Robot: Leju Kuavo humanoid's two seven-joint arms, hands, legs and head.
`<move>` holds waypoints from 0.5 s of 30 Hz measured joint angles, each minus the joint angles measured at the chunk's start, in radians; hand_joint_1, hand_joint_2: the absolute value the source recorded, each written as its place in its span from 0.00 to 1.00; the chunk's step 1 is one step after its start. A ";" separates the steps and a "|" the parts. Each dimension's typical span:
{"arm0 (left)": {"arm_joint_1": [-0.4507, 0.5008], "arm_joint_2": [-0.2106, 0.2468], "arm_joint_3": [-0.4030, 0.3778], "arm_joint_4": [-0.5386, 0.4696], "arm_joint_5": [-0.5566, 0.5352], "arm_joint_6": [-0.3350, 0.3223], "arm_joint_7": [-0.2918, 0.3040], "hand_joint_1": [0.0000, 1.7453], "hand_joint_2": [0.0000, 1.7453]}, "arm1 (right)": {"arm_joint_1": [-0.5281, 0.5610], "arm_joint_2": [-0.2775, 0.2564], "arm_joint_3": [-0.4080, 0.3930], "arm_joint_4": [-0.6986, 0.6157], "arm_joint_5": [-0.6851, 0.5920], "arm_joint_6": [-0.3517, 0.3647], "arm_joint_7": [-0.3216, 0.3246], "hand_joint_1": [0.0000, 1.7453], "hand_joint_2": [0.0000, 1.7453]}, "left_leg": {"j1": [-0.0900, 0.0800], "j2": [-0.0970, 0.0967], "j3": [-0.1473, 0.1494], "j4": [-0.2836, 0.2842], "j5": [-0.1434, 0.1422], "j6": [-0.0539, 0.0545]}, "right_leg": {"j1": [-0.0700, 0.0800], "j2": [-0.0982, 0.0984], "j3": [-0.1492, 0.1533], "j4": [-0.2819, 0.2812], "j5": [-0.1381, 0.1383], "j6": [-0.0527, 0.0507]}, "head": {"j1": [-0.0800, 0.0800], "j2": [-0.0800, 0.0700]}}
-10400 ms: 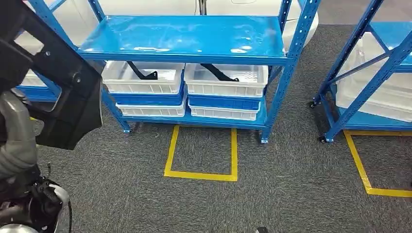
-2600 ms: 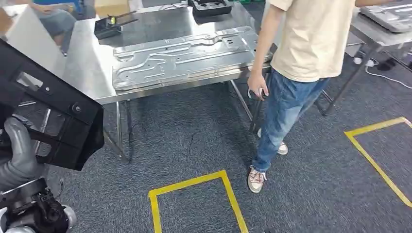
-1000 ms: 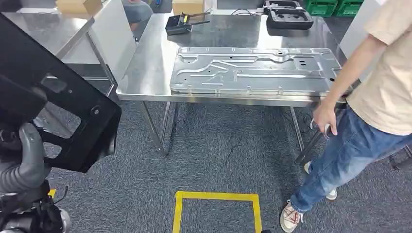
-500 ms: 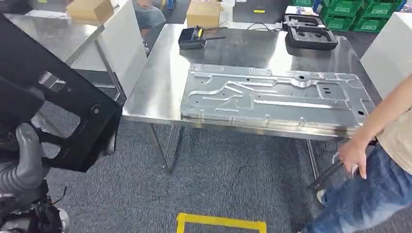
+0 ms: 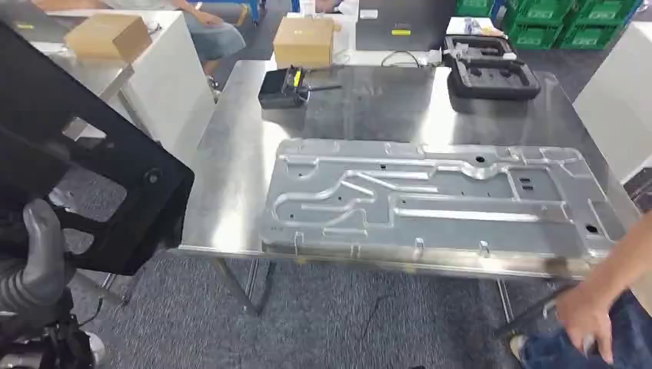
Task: Take the parts from the cabinet and place them on the table.
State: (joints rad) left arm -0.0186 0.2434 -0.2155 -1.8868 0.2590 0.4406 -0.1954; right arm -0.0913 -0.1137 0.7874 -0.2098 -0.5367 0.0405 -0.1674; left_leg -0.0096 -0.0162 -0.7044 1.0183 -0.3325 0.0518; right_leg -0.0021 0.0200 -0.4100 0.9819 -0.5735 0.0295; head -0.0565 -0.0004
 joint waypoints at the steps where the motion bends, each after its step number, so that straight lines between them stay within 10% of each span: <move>1: 0.000 0.001 0.002 0.000 -0.001 -0.005 0.008 1.00 1.00 | -0.005 0.000 0.000 0.000 0.000 -0.004 -0.004 0.00 0.00 | -0.007 -0.003 0.015 0.011 -0.003 0.006 | 0.002 -0.001 0.012 -0.005 -0.010 0.012 | 0.002 0.000; 5: -0.045 0.004 0.000 -0.006 -0.043 -0.015 0.057 1.00 1.00 | -0.033 0.003 0.001 -0.001 0.001 -0.011 -0.003 0.00 0.00 | -0.001 -0.006 0.060 -0.019 -0.036 0.037 | -0.007 -0.009 0.033 0.002 -0.044 0.033 | 0.006 0.000; 9: -0.056 0.004 -0.012 -0.003 -0.071 -0.015 0.093 1.00 1.00 | -0.041 0.006 0.002 -0.002 0.001 -0.011 -0.003 0.00 0.00 | -0.001 -0.005 0.092 -0.033 -0.061 0.042 | -0.008 -0.009 -0.193 0.308 -0.107 0.050 | 0.008 0.000; 11: -0.064 0.004 -0.024 0.001 -0.082 -0.013 0.101 1.00 1.00 | -0.037 0.008 0.005 -0.002 0.001 -0.011 -0.003 0.00 0.00 | -0.002 -0.012 0.116 -0.033 -0.079 0.042 | -0.007 -0.009 -0.226 0.259 -0.011 0.045 | 0.008 0.000; 13: -0.068 0.004 -0.027 0.004 -0.109 -0.002 0.117 1.00 1.00 | -0.033 0.008 0.009 -0.002 0.001 -0.011 -0.003 0.00 0.00 | -0.004 -0.014 0.141 -0.034 -0.094 0.038 | 0.004 -0.009 -0.189 0.074 0.130 0.027 | 0.008 0.000; 15: -0.072 0.004 -0.031 0.009 -0.127 0.002 0.124 1.00 1.00 | -0.032 -0.002 0.010 0.000 0.000 -0.011 -0.003 0.00 0.00 | -0.007 -0.013 0.143 -0.035 -0.104 0.027 | 0.017 -0.010 -0.169 -0.003 0.153 -0.003 | 0.001 0.000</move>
State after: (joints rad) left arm -0.0904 0.2472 -0.2464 -1.8780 0.1316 0.4429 -0.0714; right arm -0.1233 -0.1157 0.7973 -0.2098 -0.5363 0.0290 -0.1702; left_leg -0.0165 -0.0293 -0.5613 0.9835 -0.4366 0.0791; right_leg 0.0152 0.0097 -0.5787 0.9785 -0.4208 0.0264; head -0.0550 -0.0004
